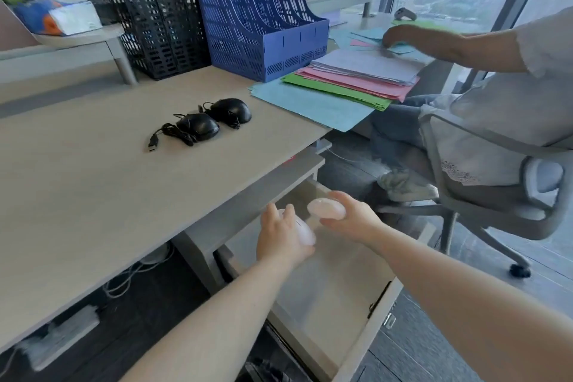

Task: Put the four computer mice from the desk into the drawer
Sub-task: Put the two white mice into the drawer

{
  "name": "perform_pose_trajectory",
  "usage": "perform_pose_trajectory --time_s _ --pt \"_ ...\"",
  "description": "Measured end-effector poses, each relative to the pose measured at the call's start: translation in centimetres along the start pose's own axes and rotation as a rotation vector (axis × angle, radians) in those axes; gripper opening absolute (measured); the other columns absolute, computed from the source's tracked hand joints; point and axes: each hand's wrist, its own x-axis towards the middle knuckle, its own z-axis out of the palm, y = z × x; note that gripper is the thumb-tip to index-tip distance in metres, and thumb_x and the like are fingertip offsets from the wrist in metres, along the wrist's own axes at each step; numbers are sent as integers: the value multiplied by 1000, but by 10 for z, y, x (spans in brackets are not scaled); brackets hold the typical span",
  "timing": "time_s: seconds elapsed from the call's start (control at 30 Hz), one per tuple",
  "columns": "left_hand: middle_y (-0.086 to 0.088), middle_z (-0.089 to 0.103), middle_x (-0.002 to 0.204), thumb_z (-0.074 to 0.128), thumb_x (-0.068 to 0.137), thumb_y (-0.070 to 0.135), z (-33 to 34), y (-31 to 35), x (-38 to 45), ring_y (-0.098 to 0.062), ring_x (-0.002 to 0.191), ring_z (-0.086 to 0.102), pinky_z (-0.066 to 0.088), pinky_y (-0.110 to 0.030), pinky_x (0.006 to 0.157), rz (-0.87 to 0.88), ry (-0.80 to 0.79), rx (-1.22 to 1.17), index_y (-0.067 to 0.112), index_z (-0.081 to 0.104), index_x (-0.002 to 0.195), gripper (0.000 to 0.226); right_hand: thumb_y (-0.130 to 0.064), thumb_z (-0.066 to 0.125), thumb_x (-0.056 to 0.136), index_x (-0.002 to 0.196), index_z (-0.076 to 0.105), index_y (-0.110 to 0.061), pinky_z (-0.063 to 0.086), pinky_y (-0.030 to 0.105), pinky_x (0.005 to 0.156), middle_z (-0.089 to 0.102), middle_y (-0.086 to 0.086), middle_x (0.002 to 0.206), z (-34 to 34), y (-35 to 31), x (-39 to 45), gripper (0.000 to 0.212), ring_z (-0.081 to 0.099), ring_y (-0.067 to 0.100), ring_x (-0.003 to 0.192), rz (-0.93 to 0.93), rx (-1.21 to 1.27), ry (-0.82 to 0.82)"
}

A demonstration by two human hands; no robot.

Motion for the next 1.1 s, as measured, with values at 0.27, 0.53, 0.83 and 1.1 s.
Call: perform_pose_trajectory --time_s 0.27,0.53,0.83,1.1 --pt "-8 32 133 74 69 45 25 -23 17 -26 127 34 40 -30 99 -74 -78 91 17 35 135 81 -49 62 82 140 37 -35 33 36 109 51 -5 142 58 11 31 65 41 28 135 -36 -138 -101" --pt "-12 37 134 70 75 35 49 -39 25 -30 123 41 43 -33 96 -145 -153 129 15 40 126 63 -46 69 77 146 30 -32 39 39 107 49 4 144 89 26 44 81 39 32 135 2 -243 -192" --pt "-10 35 136 81 54 60 57 -44 26 -30 127 39 41 -37 102 -175 -277 145 18 27 140 110 -42 72 70 141 33 -32 45 40 99 53 7 134 94 24 45 82 46 30 128 -46 -316 -198" --pt "-10 30 141 77 67 51 30 -35 19 -28 136 31 37 -36 106 -39 -267 137 21 27 143 96 -36 71 76 146 27 -33 41 42 103 45 1 143 69 17 31 83 37 27 136 -68 -433 -196"
